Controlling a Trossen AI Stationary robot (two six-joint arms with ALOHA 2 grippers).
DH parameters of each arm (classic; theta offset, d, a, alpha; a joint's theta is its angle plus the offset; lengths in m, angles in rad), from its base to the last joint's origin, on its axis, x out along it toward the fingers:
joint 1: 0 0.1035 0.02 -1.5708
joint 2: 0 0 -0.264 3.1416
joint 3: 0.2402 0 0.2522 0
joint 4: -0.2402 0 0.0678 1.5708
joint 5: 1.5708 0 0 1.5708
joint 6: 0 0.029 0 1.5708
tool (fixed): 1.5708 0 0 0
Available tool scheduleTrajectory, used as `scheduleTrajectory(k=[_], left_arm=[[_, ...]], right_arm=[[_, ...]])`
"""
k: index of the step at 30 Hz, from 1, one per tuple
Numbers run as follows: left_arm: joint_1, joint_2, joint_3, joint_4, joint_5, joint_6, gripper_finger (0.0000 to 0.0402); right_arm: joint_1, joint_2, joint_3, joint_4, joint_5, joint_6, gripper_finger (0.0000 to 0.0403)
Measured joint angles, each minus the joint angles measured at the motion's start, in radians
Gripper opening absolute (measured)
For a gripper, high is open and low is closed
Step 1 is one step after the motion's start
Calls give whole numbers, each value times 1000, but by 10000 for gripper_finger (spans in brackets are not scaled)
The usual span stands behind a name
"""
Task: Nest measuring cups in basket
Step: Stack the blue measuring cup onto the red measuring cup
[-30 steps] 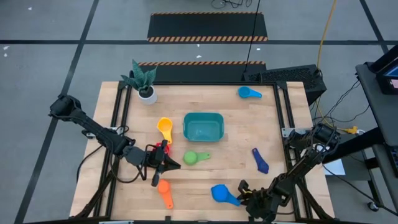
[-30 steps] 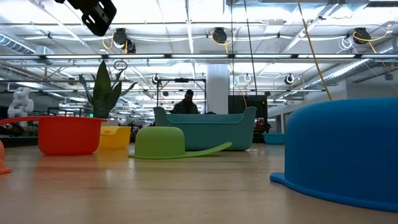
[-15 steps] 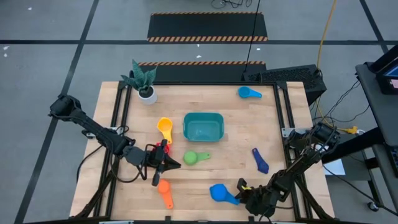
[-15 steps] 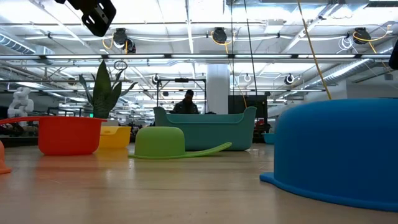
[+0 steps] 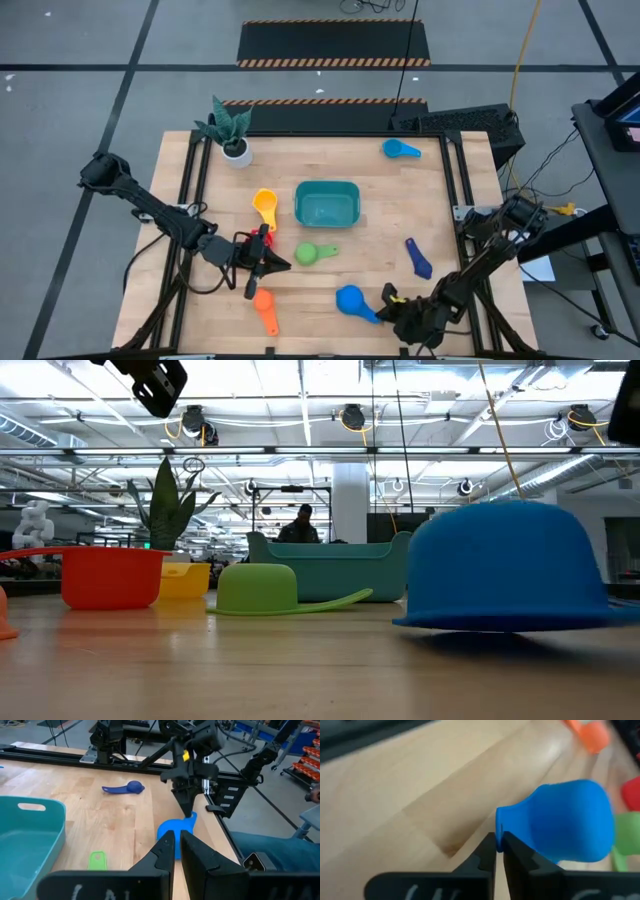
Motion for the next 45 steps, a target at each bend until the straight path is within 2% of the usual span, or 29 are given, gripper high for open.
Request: scheduleTrajectory(k=[7, 18, 22, 25, 35, 45], left_arm=[[20, -1, 12, -14, 1, 87, 31], [65, -2, 102, -13, 1, 333, 31], [76, -2, 102, -16, 1, 402, 31], [85, -2, 102, -16, 1, 438, 31], [124, -2, 103, -16, 1, 458, 31], [184, -2, 103, -15, 13, 460, 31]], right_arm=[[-3, -131, 0, -3, 114, -33, 1], [-15, -312, 0, -3, 320, -114, 0], [-15, -373, 0, 35, 418, -222, 0], [-19, -417, 0, 142, 467, -331, 0], [-71, -524, 0, 349, 464, -735, 0], [-102, -579, 1, 514, 466, -898, 0]])
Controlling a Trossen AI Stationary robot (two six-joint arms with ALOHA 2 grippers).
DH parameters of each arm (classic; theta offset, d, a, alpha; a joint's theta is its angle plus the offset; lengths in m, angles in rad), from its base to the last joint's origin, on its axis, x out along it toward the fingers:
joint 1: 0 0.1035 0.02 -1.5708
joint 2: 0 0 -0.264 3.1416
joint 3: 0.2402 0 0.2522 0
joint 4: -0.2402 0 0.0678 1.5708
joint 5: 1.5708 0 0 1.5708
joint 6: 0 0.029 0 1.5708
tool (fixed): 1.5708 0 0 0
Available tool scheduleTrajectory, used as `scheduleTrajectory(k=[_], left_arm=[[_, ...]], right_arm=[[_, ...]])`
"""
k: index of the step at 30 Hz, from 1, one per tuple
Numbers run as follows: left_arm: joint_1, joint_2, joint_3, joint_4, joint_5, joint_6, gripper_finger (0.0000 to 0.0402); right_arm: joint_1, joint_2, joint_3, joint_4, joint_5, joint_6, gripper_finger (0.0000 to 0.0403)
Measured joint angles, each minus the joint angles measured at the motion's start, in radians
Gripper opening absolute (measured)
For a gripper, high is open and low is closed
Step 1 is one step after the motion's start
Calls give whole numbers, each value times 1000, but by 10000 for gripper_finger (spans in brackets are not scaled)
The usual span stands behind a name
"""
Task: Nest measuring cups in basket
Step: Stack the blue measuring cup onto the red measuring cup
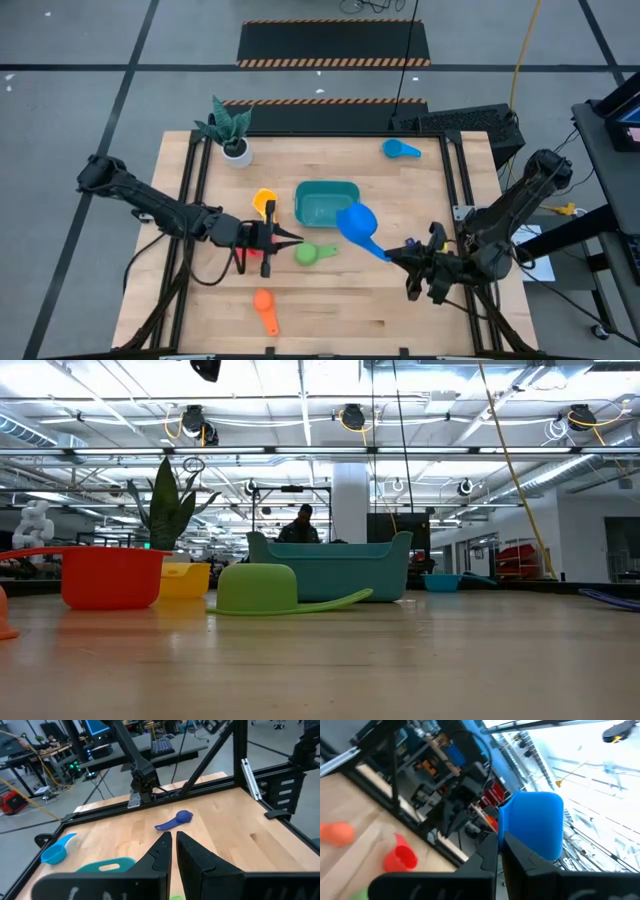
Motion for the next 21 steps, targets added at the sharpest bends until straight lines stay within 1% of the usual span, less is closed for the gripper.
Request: scheduleTrajectory(k=[5, 12, 19, 21], left_arm=[[46, 0, 0, 0, 66, -6, 31], [83, 0, 0, 0, 70, -22, 31], [112, 0, 0, -1, 70, -23, 31], [121, 0, 0, -1, 70, -24, 31]], right_arm=[[-18, -17, 0, -2, 1, -59, 0], [-54, -66, -49, 31, -2, -148, 0], [-96, -171, -143, 144, -6, -193, 0], [-108, -204, -172, 166, -34, -192, 0]])
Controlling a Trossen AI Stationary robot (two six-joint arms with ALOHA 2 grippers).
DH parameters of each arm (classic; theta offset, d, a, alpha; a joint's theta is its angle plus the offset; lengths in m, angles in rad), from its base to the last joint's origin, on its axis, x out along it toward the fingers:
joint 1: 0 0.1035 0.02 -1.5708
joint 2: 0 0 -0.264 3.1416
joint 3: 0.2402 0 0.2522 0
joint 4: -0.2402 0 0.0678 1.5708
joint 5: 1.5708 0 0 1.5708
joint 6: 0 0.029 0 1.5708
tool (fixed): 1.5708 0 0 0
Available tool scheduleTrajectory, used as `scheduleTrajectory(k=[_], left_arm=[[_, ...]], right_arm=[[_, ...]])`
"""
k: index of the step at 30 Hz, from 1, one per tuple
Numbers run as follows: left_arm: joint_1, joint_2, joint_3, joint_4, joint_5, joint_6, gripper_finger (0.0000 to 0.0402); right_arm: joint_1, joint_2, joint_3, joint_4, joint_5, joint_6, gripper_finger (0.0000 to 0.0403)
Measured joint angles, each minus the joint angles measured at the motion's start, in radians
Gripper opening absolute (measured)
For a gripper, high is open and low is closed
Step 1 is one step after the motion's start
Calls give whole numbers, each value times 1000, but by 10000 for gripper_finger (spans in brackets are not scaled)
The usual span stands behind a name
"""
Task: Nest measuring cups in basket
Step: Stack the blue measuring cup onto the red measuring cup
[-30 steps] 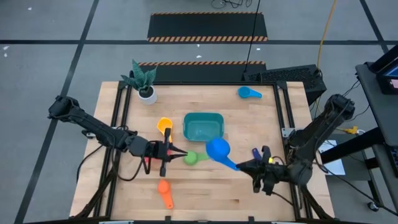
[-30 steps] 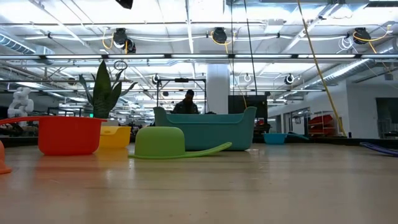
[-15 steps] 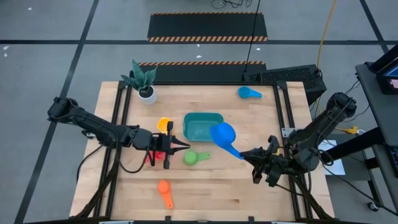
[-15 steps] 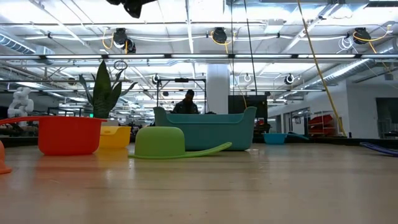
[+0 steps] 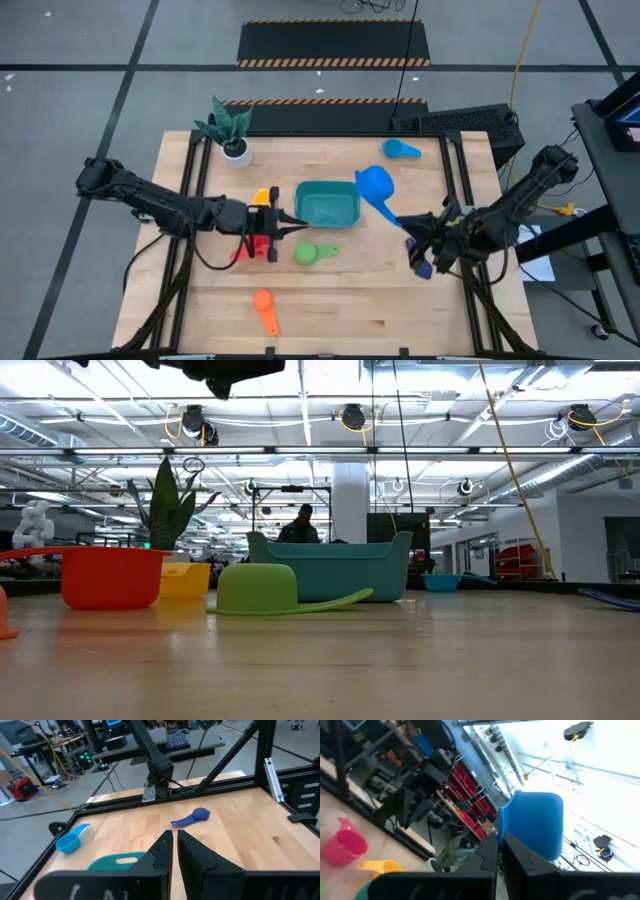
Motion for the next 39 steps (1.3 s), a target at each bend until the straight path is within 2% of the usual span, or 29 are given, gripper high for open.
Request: scheduleTrajectory(k=[7, 15, 22, 28, 33, 39], left_arm=[[22, 0, 0, 0, 26, -17, 31], [27, 1, 0, 0, 52, -69, 31], [7, 22, 0, 21, 51, -159, 31], [-30, 110, 0, 176, 53, -108, 31], [-39, 191, 2, 367, 52, -74, 31], [-59, 289, 96, 378, 49, -60, 31]], right_arm=[[-7, -79, -83, 79, -218, 6, 0], [-7, -89, -99, 117, -235, 63, 0], [-7, -69, -99, 117, -266, 237, 0], [-6, -17, -99, 163, -420, 399, 0], [-4, 61, -99, 244, -420, 453, 0], [-4, 173, -99, 450, -561, 474, 0]])
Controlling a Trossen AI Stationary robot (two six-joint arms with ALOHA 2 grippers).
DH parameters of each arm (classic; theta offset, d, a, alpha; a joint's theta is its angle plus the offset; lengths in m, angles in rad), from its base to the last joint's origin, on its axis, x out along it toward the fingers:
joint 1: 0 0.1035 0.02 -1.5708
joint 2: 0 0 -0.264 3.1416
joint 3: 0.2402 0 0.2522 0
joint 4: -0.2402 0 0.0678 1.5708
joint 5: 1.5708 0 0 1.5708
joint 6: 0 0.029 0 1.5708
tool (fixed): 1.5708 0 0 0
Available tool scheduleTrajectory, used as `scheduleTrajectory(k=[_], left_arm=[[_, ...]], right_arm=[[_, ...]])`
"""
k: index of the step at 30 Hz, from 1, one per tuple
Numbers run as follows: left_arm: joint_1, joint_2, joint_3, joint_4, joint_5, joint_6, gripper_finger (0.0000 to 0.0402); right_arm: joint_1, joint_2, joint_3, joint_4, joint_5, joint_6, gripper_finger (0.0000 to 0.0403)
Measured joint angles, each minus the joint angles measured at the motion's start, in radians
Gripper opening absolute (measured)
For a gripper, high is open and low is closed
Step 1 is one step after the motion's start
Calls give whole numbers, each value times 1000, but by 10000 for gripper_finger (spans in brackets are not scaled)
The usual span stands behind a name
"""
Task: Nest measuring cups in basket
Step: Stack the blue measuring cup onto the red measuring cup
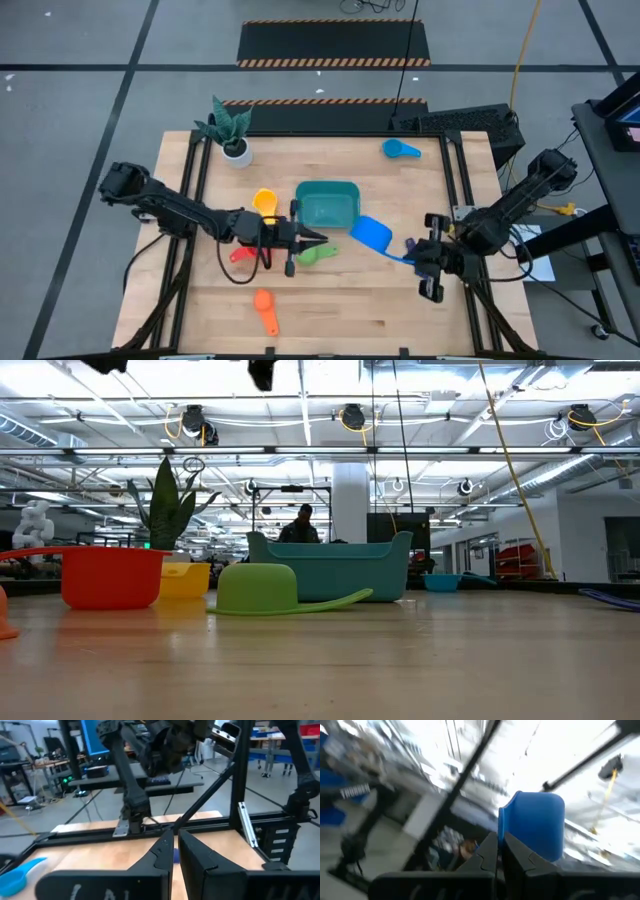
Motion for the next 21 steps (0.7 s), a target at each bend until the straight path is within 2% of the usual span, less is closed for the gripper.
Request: scheduleTrajectory(k=[4, 12, 14, 18, 21], left_arm=[[-29, 99, 103, -4, 0, 62, 31], [-93, 247, 328, -4, 4, 176, 31], [-103, 270, 375, -2, 4, 175, 31], [-106, 321, 452, 0, 77, 174, 32], [-106, 356, 499, 25, 121, 179, 44]], right_arm=[[1, 66, 0, 113, -44, -1, 0], [27, 125, 0, 196, -45, -1, 0], [37, 127, 1, 217, -84, 0, 0], [40, 127, 1, 226, -200, 0, 0], [39, 133, 2, 226, -196, 0, 0]])
